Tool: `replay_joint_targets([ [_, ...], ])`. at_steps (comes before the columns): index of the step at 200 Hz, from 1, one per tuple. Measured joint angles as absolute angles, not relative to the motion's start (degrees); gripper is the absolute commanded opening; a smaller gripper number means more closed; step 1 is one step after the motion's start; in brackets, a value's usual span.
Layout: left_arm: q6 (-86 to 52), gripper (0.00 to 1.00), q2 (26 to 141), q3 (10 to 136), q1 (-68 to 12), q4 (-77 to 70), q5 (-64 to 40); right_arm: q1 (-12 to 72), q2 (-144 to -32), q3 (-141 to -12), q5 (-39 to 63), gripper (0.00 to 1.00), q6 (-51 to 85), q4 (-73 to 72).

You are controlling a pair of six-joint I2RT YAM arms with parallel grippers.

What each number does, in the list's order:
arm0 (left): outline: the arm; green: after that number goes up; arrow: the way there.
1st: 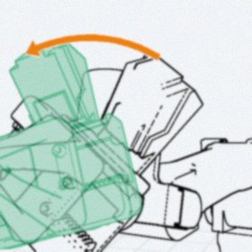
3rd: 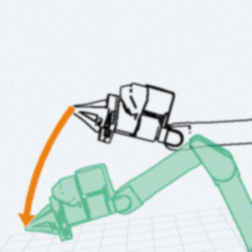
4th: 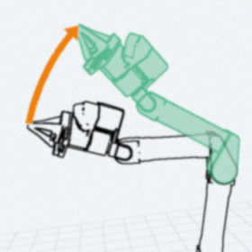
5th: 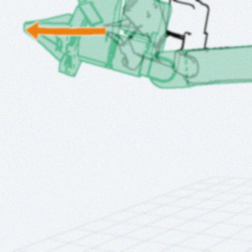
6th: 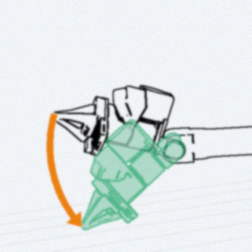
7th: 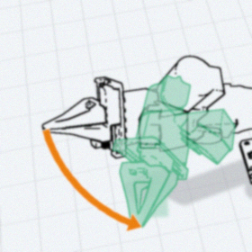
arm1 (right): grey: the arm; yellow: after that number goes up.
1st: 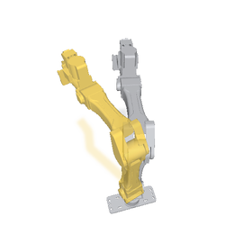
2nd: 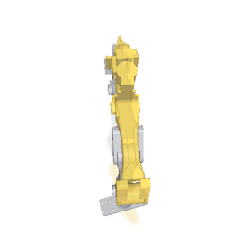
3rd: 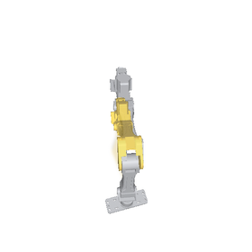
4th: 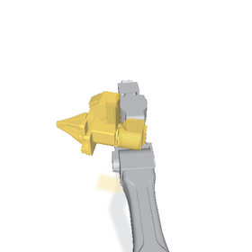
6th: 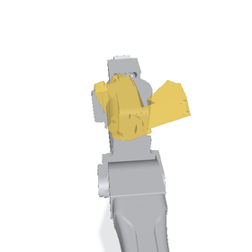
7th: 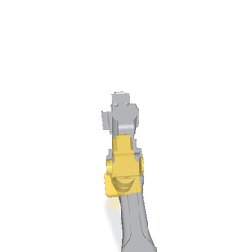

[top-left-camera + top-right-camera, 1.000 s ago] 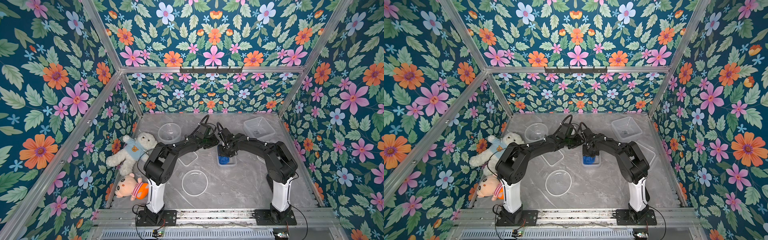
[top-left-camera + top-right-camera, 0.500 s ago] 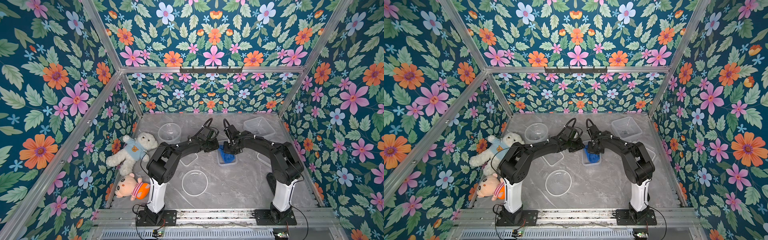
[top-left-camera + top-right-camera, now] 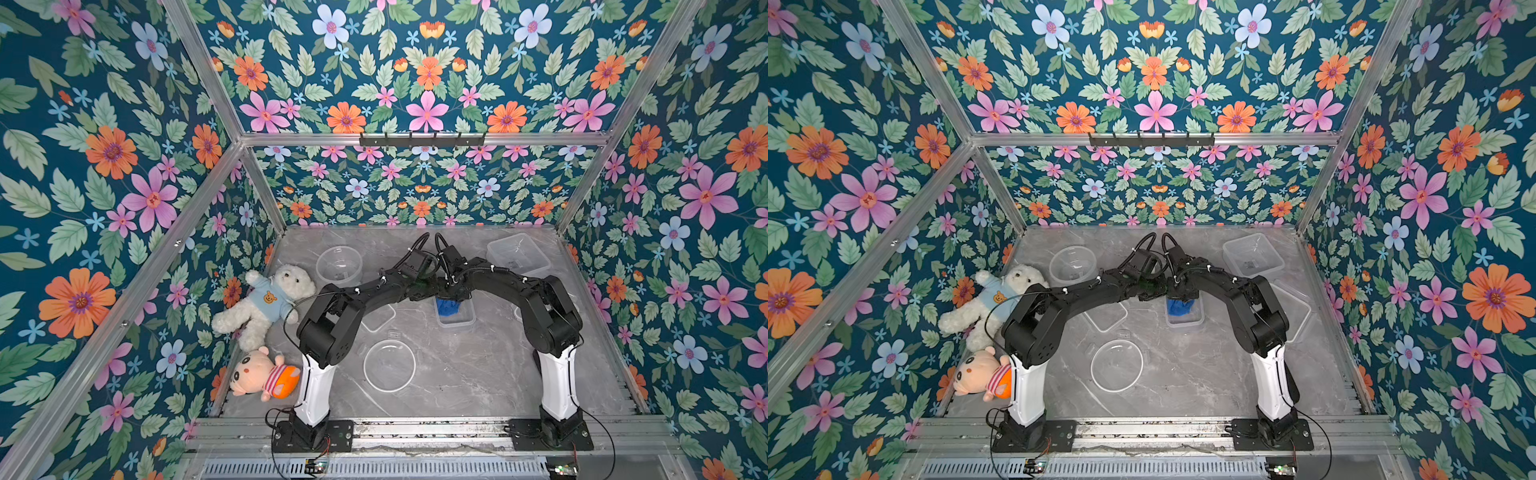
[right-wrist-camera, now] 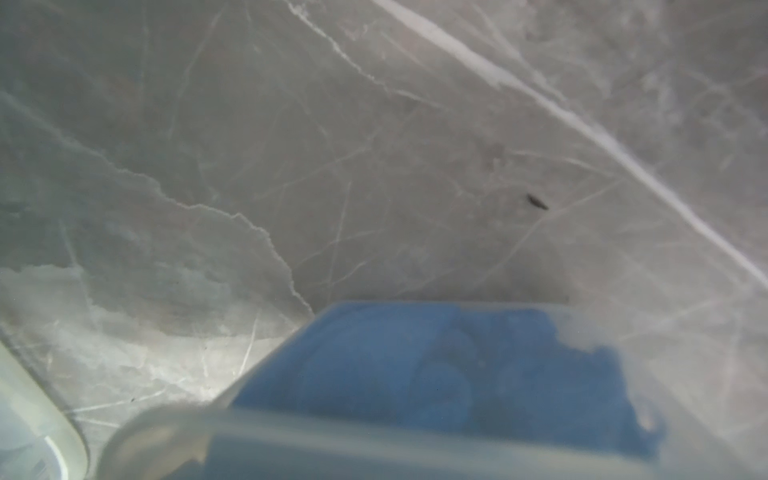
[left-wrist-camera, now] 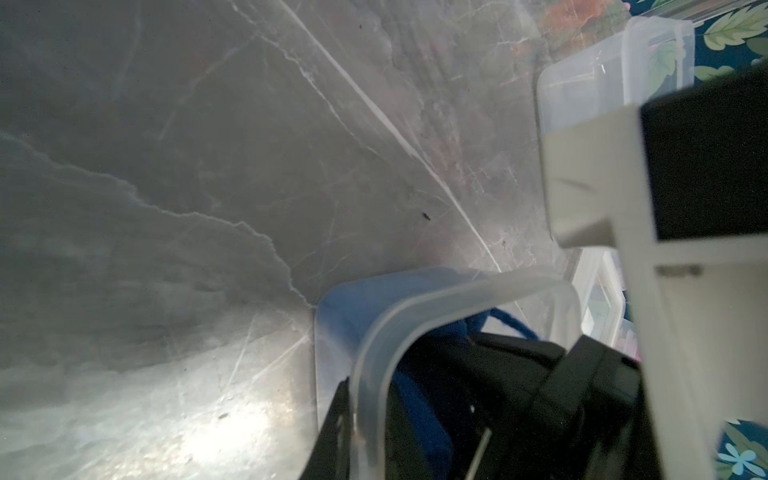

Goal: Wipe the insides of the lunch boxes
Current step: Wipe the dirt inside the lunch box.

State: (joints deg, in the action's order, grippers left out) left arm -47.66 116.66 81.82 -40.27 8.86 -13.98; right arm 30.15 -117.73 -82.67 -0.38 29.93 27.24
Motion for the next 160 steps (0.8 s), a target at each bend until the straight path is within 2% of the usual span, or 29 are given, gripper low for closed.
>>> replay_joint_targets([
  [35,-46.5,0.14,117.4,82.8,-40.6,9.0,-15.0,30.7,-110.0,-71.9,2.9,0.00,29.7,25.2],
  [83,-47.1,0.14,116.8,83.3,-40.9,11.5,-15.2,30.1,-103.3,-68.4,0.2,0.00,27.9,37.5],
  [121,-47.9,0.14,115.5,82.8,-41.0,10.1,-14.8,26.2,-104.1,-73.8,-3.9,0.00,26.8,42.5],
  [160,-48.2,0.14,115.1,82.4,-41.2,8.8,-13.6,25.6,-115.7,-88.3,-6.3,0.00,26.4,46.0],
])
